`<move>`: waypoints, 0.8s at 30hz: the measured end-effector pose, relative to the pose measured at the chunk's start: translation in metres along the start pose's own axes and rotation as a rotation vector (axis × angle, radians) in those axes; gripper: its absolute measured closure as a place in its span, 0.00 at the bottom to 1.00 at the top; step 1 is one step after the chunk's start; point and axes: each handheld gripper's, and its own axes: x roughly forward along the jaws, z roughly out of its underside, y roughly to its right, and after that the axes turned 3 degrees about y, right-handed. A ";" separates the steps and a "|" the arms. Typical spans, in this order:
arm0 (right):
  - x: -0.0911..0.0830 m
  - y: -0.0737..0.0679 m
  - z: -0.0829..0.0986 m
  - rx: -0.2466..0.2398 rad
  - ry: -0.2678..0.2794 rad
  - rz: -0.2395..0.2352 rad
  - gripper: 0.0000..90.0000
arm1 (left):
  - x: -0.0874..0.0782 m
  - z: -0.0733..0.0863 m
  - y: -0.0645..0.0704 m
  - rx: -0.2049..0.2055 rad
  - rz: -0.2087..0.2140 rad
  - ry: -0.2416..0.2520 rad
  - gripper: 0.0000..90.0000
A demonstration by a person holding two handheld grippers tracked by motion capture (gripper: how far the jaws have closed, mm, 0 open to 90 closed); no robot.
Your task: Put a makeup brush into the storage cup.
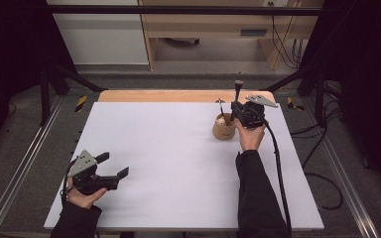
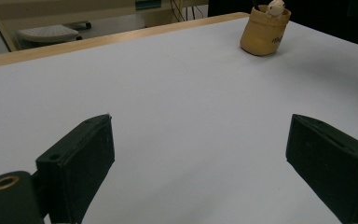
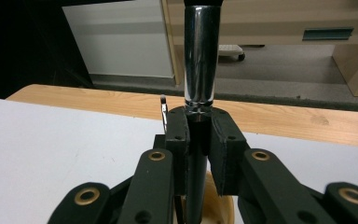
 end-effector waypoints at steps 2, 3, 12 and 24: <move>0.002 0.000 0.001 0.005 0.000 0.000 0.88 | 0.000 0.000 0.000 0.002 0.000 -0.001 0.08; 0.003 0.000 0.002 0.006 -0.005 0.000 0.88 | 0.000 0.000 0.000 0.002 0.000 0.000 0.08; 0.009 -0.001 0.009 -0.005 -0.032 0.005 0.88 | 0.000 0.000 0.001 0.006 0.000 -0.001 0.08; 0.018 -0.002 0.019 -0.004 -0.076 0.016 0.88 | 0.000 0.000 0.002 0.007 0.001 0.000 0.08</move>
